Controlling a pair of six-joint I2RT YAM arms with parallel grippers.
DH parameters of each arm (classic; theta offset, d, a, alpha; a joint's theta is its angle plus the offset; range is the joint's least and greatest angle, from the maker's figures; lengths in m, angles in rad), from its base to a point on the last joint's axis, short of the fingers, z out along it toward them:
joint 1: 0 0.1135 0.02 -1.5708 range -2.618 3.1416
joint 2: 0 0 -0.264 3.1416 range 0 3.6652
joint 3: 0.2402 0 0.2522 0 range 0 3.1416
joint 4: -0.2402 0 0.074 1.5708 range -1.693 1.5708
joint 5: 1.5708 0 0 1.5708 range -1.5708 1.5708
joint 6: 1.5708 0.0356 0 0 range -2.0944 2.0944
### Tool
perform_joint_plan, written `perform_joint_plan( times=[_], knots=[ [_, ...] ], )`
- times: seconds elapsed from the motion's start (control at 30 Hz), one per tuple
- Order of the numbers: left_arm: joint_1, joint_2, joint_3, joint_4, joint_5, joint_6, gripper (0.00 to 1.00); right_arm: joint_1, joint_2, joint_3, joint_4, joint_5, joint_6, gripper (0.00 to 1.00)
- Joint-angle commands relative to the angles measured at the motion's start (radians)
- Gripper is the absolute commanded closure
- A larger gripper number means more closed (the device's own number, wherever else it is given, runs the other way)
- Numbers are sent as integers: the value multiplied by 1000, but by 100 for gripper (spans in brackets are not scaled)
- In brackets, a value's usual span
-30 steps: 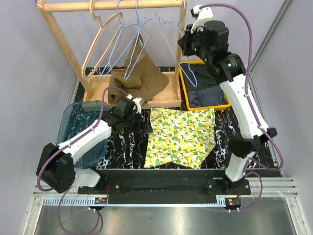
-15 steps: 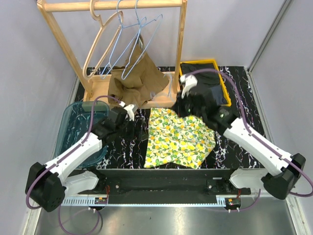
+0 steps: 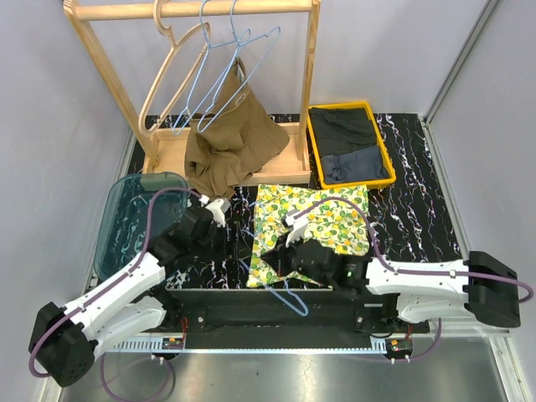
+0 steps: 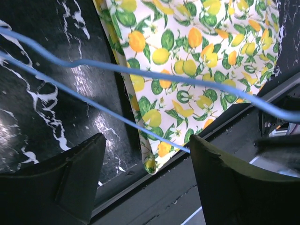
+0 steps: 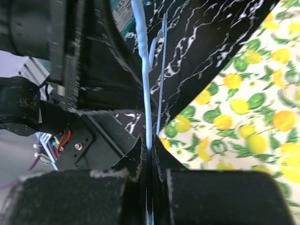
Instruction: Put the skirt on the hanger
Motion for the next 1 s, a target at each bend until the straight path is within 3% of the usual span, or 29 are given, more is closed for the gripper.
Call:
perform_joint_plan(
  times=[0.0, 0.23, 0.67, 0.97],
  knots=[
    [-54, -9, -55, 88, -24, -83, 27, 110, 72, -19, 230, 308, 117, 100],
    [-128, 52, -70, 157, -70, -154, 31, 186, 164, -57, 235, 488, 235, 100],
    [-188, 116, -145, 265, -137, -231, 40, 220, 308, -42, 177, 486, 373, 100],
    [-243, 285, -153, 328, -180, -267, 44, 218, 349, -11, 120, 508, 435, 100]
  ],
)
